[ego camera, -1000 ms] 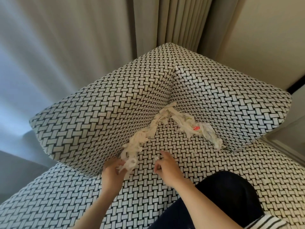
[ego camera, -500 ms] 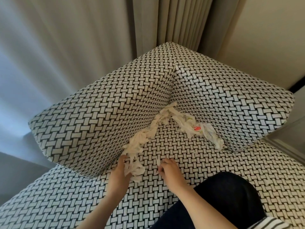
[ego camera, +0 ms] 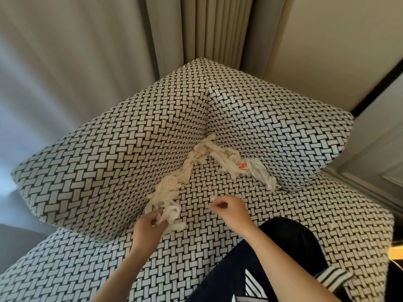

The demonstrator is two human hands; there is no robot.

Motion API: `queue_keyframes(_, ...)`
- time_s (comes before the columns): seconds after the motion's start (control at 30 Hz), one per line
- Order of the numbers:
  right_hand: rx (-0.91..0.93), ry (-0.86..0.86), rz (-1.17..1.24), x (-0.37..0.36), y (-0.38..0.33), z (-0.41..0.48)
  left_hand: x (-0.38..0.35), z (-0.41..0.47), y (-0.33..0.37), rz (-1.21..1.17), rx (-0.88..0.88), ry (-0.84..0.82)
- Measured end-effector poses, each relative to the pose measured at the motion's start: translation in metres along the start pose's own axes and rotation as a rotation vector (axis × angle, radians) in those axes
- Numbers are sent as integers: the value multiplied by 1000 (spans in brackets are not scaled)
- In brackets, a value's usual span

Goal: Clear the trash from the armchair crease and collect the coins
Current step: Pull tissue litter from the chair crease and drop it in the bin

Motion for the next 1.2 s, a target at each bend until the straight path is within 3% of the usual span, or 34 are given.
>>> queue_keyframes(0.17,-20,68,45,40,11,-10,-17,-1,32,-144,-24,-95)
queue_keyframes(0.57,-29,237,94,135,42,-49,-85,-26,125,-197,-191,-371)
queue_keyframes(0.8,-116,348,130,190,88,-106,-160,-57,187,-144,-338,-568)
queue_keyframes(1.2,-420,598,124,254,216,-234,-327,-153,249,145,-575,-1043)
Point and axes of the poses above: each hand's wrist, its own z-axis towards the middle knuckle, its own x-axis out of the back of the hand, y = z × x, the point moved 3 cm from there along z, towards the middle knuckle, and after that the axes turned 8 degrees about -z, right-handed, at the moved point
